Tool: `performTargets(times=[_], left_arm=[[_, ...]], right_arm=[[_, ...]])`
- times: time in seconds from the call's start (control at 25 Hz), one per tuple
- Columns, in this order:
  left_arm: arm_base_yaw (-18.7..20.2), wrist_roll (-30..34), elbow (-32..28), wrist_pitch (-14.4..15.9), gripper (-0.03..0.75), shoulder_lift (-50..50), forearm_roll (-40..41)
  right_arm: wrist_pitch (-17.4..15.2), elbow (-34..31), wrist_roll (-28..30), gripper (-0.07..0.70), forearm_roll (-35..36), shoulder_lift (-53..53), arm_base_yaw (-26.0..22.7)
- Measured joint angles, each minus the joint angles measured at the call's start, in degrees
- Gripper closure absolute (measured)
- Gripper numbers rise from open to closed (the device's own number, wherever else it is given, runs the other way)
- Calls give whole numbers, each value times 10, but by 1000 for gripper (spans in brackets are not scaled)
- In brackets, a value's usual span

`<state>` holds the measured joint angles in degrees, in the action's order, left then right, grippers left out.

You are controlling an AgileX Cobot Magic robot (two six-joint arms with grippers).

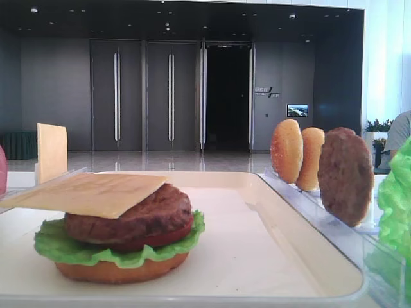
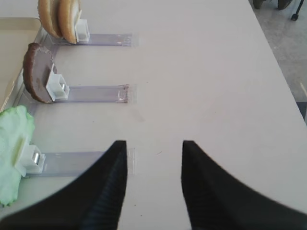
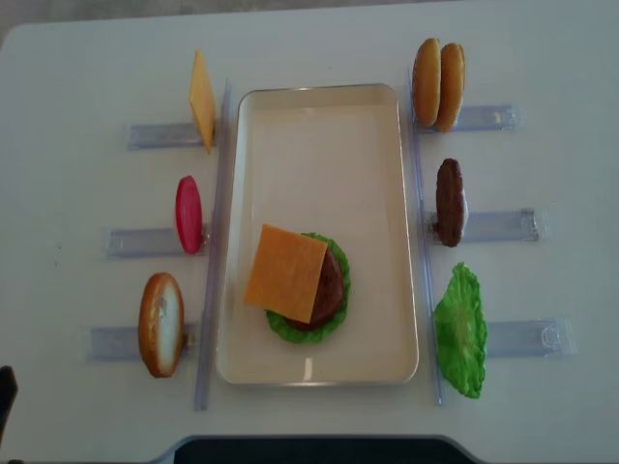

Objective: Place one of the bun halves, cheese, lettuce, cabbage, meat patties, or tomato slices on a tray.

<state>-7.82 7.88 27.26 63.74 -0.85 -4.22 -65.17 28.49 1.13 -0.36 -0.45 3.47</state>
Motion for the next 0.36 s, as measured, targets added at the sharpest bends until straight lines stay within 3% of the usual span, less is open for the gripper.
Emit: performTargets(times=[0.36], left_arm=[[0, 0, 0, 0, 503, 0, 0]], right_arm=[[0, 0, 0, 338, 0, 0, 0]])
